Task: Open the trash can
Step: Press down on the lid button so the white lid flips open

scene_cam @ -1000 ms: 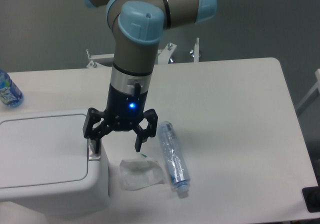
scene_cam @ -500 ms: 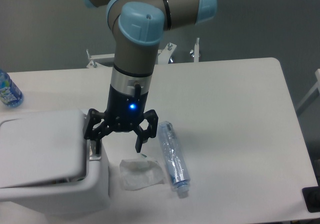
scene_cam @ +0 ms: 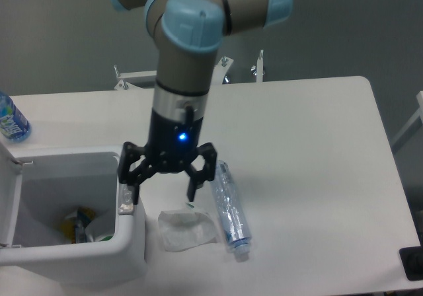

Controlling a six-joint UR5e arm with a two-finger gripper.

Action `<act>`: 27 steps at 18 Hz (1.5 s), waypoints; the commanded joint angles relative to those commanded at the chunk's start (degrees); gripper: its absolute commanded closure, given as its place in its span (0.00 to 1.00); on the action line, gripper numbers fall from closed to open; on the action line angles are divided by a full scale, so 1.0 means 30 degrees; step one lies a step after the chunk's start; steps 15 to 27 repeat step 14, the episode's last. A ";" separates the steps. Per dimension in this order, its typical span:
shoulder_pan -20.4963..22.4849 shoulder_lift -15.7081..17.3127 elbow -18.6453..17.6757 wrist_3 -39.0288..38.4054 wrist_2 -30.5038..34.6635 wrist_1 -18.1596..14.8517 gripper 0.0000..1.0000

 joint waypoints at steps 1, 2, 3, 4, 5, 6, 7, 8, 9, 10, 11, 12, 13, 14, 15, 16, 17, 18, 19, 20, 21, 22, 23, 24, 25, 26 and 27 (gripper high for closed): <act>0.0294 0.0263 0.0118 0.0000 0.0029 0.0000 0.00; 0.0703 0.0352 0.0148 0.0029 0.0029 0.0029 0.00; 0.1113 0.0382 0.0148 0.0059 0.0116 0.0145 0.00; 0.1204 0.0470 0.0119 0.0088 0.0494 0.0146 0.00; 0.1321 0.0558 0.0061 0.0146 0.1339 0.0117 0.00; 0.1409 0.0587 0.0031 0.0553 0.2566 0.0088 0.00; 0.1410 0.0588 -0.0085 0.1543 0.3796 -0.0057 0.00; 0.1410 0.0588 -0.0231 0.2945 0.4882 -0.0320 0.00; 0.1439 0.0617 -0.0552 0.4351 0.5618 -0.0351 0.00; 0.1439 0.0617 -0.0758 0.5961 0.6060 -0.0613 0.00; 0.1526 0.0617 -0.0876 0.7717 0.6441 -0.1079 0.00; 0.1730 0.0646 -0.1022 0.9446 0.6735 -0.1751 0.00; 0.1906 0.0646 -0.1169 1.1029 0.6941 -0.2309 0.00; 0.2082 0.0646 -0.1170 1.2118 0.7146 -0.2633 0.00; 0.2082 0.0646 -0.1170 1.2118 0.7146 -0.2633 0.00; 0.2082 0.0646 -0.1170 1.2118 0.7146 -0.2633 0.00; 0.2082 0.0646 -0.1170 1.2118 0.7146 -0.2633 0.00; 0.2082 0.0646 -0.1170 1.2118 0.7146 -0.2633 0.00; 0.2082 0.0646 -0.1170 1.2118 0.7146 -0.2633 0.00; 0.2082 0.0646 -0.1170 1.2118 0.7146 -0.2633 0.00; 0.2082 0.0646 -0.1170 1.2118 0.7146 -0.2633 0.00; 0.2082 0.0646 -0.1170 1.2118 0.7146 -0.2633 0.00; 0.2082 0.0646 -0.1170 1.2118 0.7146 -0.2633 0.00; 0.2082 0.0646 -0.1170 1.2118 0.7146 -0.2633 0.00; 0.2082 0.0646 -0.1170 1.2118 0.7146 -0.2633 0.00; 0.2082 0.0646 -0.1170 1.2118 0.7146 -0.2633 0.00; 0.2082 0.0646 -0.1170 1.2118 0.7146 -0.2633 0.00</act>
